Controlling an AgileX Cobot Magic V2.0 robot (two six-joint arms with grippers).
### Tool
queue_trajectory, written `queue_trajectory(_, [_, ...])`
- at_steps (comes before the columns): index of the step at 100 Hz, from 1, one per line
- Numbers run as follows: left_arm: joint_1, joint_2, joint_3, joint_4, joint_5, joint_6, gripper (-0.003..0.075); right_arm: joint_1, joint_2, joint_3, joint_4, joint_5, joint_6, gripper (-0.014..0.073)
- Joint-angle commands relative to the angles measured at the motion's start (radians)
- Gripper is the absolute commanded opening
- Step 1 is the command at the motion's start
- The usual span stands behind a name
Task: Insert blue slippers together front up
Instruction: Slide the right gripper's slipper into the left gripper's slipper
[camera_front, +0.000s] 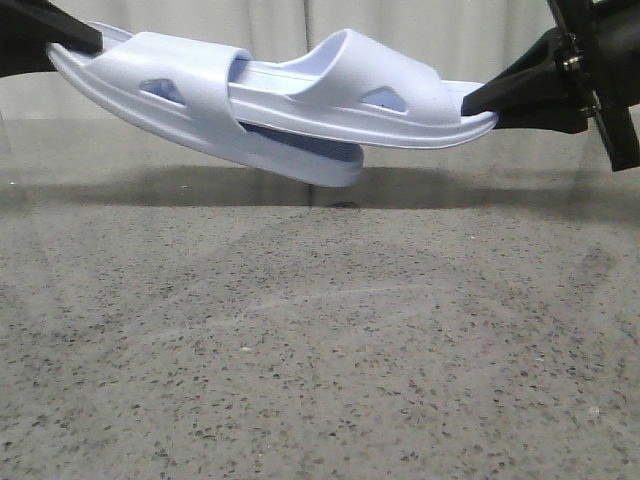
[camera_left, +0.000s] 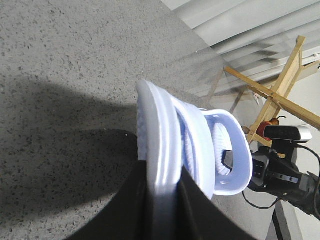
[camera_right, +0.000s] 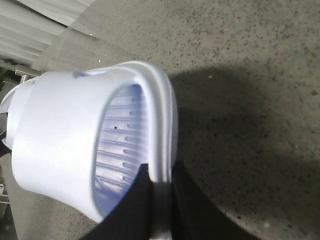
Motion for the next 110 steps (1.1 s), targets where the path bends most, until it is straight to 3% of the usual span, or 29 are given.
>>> queue_trajectory(1, [-0.019, -0.044, -0.026, -0.086, 0.143, 0.001, 0.0015, 0.029, -0.030, -0.057, 0.050, 0.113, -0.033, -0.0106])
queue_trajectory(49, [-0.037, -0.044, -0.026, -0.070, 0.143, 0.001, 0.0015, 0.113, 0.028, -0.173, 0.044, 0.134, -0.033, -0.0106])
queue_trajectory(59, [-0.035, -0.044, -0.026, -0.070, 0.143, 0.001, 0.0015, 0.099, 0.028, -0.173, 0.030, 0.150, -0.033, -0.0059])
queue_trajectory(81, [0.007, -0.044, -0.026, -0.067, 0.143, 0.001, 0.0015, 0.018, 0.024, -0.173, -0.001, 0.250, -0.033, 0.0147])
queue_trajectory(98, [0.056, -0.044, -0.026, -0.048, 0.130, 0.008, 0.0015, -0.093, 0.024, -0.173, -0.019, 0.391, -0.033, 0.0151])
queue_trajectory(110, [0.064, -0.044, -0.026, -0.022, 0.106, 0.009, 0.0015, -0.169, 0.009, -0.173, -0.066, 0.408, 0.002, 0.0151])
